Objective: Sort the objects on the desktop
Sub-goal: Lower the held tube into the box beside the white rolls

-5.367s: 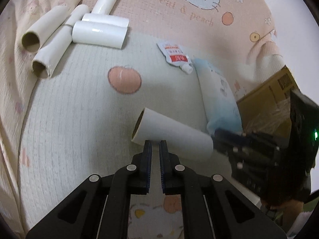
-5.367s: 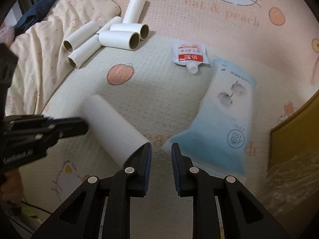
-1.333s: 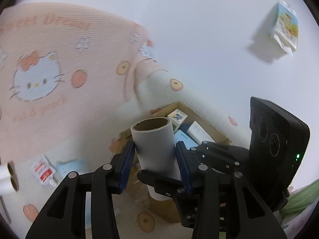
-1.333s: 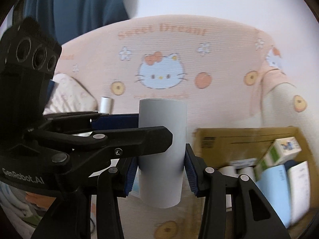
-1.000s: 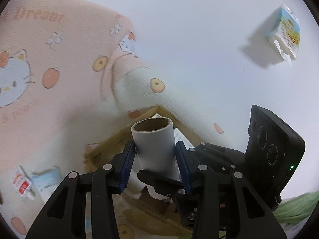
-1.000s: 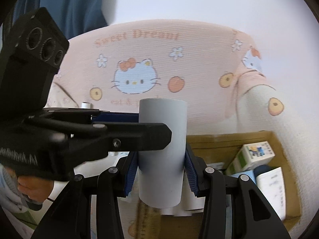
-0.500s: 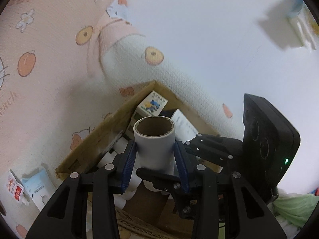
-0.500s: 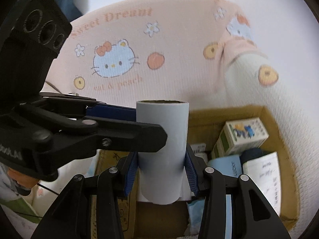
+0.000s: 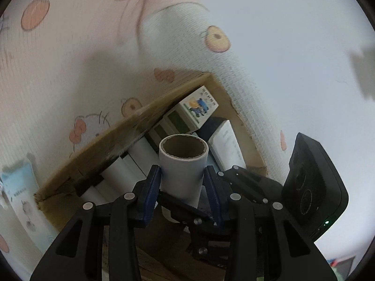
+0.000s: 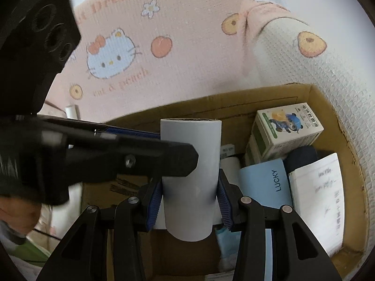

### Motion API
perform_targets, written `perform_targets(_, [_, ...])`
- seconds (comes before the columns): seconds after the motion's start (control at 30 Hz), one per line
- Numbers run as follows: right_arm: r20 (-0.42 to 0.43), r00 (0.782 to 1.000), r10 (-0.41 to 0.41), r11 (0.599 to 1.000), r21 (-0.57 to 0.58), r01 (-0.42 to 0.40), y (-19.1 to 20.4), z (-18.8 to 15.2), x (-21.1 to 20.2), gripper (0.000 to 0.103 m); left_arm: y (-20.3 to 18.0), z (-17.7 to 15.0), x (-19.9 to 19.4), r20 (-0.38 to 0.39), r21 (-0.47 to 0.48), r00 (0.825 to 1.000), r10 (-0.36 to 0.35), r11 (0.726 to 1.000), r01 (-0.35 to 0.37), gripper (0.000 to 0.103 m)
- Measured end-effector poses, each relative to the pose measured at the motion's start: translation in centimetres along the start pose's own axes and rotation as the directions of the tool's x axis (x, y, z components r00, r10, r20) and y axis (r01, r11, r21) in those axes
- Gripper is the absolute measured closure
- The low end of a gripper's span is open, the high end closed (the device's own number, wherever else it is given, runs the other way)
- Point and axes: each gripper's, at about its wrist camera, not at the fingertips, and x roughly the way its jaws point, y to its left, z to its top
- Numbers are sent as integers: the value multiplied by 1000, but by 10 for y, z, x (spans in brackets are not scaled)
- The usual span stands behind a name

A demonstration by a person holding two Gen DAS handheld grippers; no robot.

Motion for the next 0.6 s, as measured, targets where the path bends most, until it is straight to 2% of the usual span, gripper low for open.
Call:
perform_targets(0.1, [-32, 999, 12, 999, 37, -11, -5, -2, 7, 62, 1, -3, 7, -5, -19, 1000, 16, 1000, -17, 61])
perform_targets(0.3, [-77, 997, -5, 1000, 26, 7, -9, -5, 17, 62, -3, -5, 23, -53, -18, 996, 69, 997, -70, 60])
perform_targets(0.4, [-96, 995, -6, 1000, 18, 8, -11, -7, 20, 62, 2, -6, 37, -114, -69, 992, 59, 995, -67, 58])
perform_targets(0.6, [-139, 990, -5, 999, 31, 9, -15, -8, 28, 62, 10, -6, 47, -124, -126, 991, 55, 989, -71, 57])
